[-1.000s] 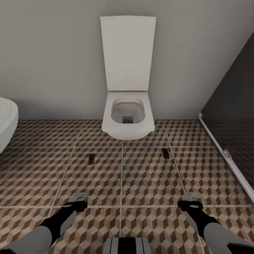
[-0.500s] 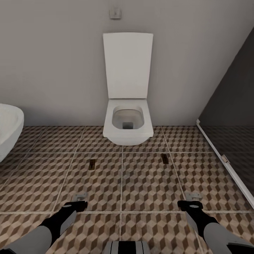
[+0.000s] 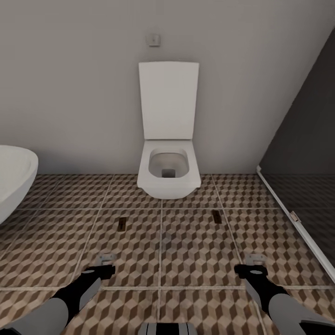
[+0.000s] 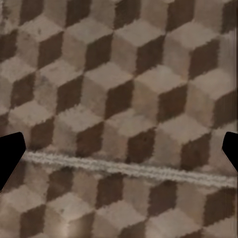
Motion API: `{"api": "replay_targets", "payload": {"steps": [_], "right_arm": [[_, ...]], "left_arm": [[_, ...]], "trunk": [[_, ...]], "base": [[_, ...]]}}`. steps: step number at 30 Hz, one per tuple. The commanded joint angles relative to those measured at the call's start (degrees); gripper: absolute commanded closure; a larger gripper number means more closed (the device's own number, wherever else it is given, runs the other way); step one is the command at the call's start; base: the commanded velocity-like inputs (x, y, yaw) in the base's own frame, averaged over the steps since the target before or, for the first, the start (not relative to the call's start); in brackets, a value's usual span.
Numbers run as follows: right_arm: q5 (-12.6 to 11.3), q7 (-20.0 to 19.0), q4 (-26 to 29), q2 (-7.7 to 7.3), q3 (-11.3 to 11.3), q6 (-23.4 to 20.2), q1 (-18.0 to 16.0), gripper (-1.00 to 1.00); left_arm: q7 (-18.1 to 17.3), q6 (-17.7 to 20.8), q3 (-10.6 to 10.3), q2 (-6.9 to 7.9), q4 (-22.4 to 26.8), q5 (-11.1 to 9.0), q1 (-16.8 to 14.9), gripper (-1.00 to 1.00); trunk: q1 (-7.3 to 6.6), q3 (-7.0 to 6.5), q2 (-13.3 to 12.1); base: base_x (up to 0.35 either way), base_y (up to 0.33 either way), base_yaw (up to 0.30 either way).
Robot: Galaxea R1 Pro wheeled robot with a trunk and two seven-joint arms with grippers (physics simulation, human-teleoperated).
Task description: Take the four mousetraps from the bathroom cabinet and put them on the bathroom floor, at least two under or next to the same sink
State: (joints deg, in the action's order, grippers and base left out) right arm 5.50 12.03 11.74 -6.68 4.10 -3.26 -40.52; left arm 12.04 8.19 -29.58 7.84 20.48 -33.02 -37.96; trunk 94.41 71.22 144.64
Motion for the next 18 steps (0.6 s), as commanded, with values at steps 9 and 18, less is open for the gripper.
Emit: {"api": "replay_targets", "payload": {"steps": [9, 18], "right_arm": [[0.57, 0.02, 0.11, 0.01, 0.41, -0.34, 0.0, -1.0], [0.6, 0.02, 0.12, 0.01, 0.45, -0.34, 0.0, -1.0]], "left_arm": [[0.5, 0.26, -0.48, 0.07, 0.22, -0.46, -0.01, -1.0], [0.62, 0.25, -0.46, -0.02, 0.19, -0.46, -0.01, -1.0]], "trunk": [[-0.24, -1.96, -0.11], [-0.47, -3.95, -0.23]], "base": [[0.0, 0.0, 0.0], [0.0, 0.0, 0.0]]}}
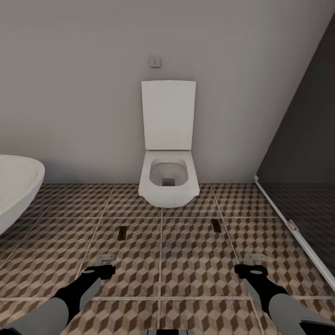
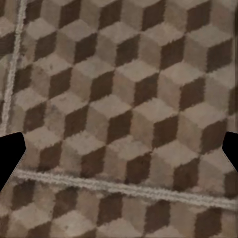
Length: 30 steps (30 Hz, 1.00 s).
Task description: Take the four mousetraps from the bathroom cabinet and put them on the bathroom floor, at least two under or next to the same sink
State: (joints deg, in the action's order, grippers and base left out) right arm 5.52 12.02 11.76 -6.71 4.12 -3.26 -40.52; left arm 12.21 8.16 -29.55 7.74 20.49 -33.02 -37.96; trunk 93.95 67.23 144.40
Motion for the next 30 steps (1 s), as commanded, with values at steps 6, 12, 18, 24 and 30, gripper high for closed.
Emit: {"api": "replay_targets", "payload": {"steps": [6, 12, 18, 24, 30], "right_arm": [[0.55, 0.02, 0.11, 0.03, 0.44, -0.34, 0.0, -1.0], [0.59, 0.02, 0.08, 0.03, 0.42, -0.34, 0.0, -1.0], [0.56, 0.02, 0.07, 0.03, 0.44, -0.34, 0.0, -1.0], [0.59, 0.02, 0.07, 0.03, 0.43, -0.34, 0.0, -1.0], [0.59, 0.02, 0.07, 0.03, 0.45, -0.34, 0.0, -1.0]], "left_arm": [[0.6, 0.27, -0.5, 0.02, 0.17, -0.46, -0.01, -1.0], [0.68, 0.27, -0.5, -0.05, 0.16, -0.46, -0.01, -1.0], [0.73, 0.26, -0.5, -0.08, 0.16, -0.46, -0.01, -1.0], [0.78, 0.22, -0.49, -0.06, 0.16, -0.46, -0.01, -1.0], [0.79, 0.2, -0.49, -0.03, 0.16, -0.46, -0.01, -1.0]], "trunk": [[-0.16, -1.29, -0.07], [-0.32, -2.62, -0.15], [-0.45, -3.73, -0.21], [-0.45, -3.73, -0.21], [-0.45, -3.73, -0.21]], "base": [[0.0, 0.0, 0.0], [0.0, 0.0, 0.0], [0.0, 0.0, 0.0], [0.0, 0.0, 0.0], [0.0, 0.0, 0.0]]}}
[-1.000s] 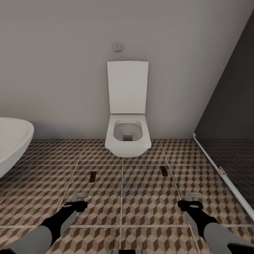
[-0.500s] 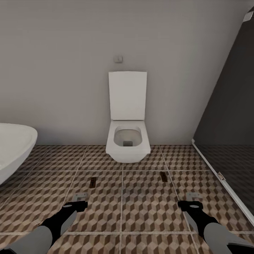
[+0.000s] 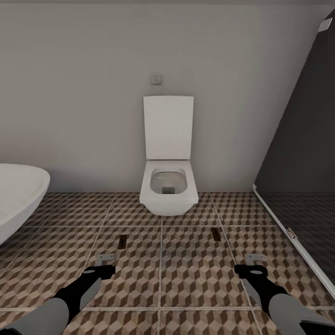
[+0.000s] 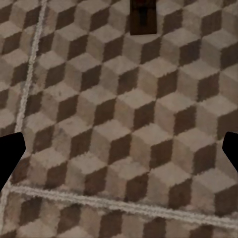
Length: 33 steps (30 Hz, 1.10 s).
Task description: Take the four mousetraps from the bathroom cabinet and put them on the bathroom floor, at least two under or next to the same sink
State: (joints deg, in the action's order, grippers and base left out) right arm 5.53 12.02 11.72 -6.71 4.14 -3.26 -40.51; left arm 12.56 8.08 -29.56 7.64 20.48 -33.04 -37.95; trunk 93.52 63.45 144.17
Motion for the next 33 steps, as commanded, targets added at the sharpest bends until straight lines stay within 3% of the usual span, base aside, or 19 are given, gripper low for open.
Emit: {"api": "replay_targets", "payload": {"steps": [1, 23, 33], "right_arm": [[0.57, 0.02, 0.11, 0.03, 0.42, -0.34, 0.0, -1.0], [0.57, 0.02, 0.14, 0.03, 0.39, -0.34, 0.0, -1.0], [0.62, 0.02, 0.13, 0.1, 0.37, -0.34, 0.0, -1.0]], "left_arm": [[0.45, 0.27, -0.47, 0.08, 0.18, -0.45, -0.02, -1.0], [0.45, 0.19, -0.5, 0.03, 0.27, -0.45, -0.02, -1.0], [0.45, 0.18, -0.48, 0.01, 0.27, -0.45, -0.02, -1.0]], "trunk": [[-0.01, 0.05, 0.02], [-0.01, 0.05, 0.02], [-0.27, -2.17, -0.11]], "base": [[0.0, 0.0, 0.0], [0.0, 0.0, 0.0], [0.0, 0.0, 0.0]]}}
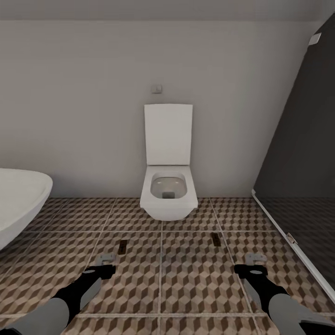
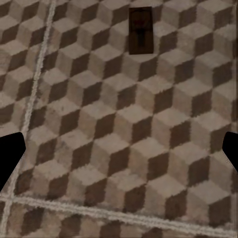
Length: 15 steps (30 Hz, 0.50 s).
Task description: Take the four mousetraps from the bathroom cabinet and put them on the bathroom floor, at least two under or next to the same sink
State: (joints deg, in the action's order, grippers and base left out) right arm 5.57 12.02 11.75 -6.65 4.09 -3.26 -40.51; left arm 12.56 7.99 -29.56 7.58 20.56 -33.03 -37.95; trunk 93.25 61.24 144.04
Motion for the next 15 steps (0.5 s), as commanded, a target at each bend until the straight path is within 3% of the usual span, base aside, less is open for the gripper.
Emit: {"api": "replay_targets", "payload": {"steps": [1, 10, 15], "right_arm": [[0.58, 0.03, 0.11, 0.04, 0.42, -0.34, 0.0, -1.0], [0.57, 0.03, 0.1, 0.05, 0.4, -0.34, 0.0, -1.0], [0.58, 0.03, 0.1, 0.01, 0.4, -0.34, 0.0, -1.0]], "left_arm": [[0.45, 0.28, -0.49, 0.07, 0.18, -0.46, -0.01, -1.0], [0.45, 0.28, -0.42, 0.14, 0.18, -0.46, -0.01, -1.0], [0.45, 0.28, -0.43, 0.1, 0.2, -0.46, -0.01, -1.0]], "trunk": [[-0.03, -0.18, 0.0], [-0.27, -2.17, -0.12], [-0.27, -2.17, -0.12]], "base": [[0.0, 0.0, 0.0], [0.0, 0.0, 0.0], [0.0, 0.0, 0.0]]}}
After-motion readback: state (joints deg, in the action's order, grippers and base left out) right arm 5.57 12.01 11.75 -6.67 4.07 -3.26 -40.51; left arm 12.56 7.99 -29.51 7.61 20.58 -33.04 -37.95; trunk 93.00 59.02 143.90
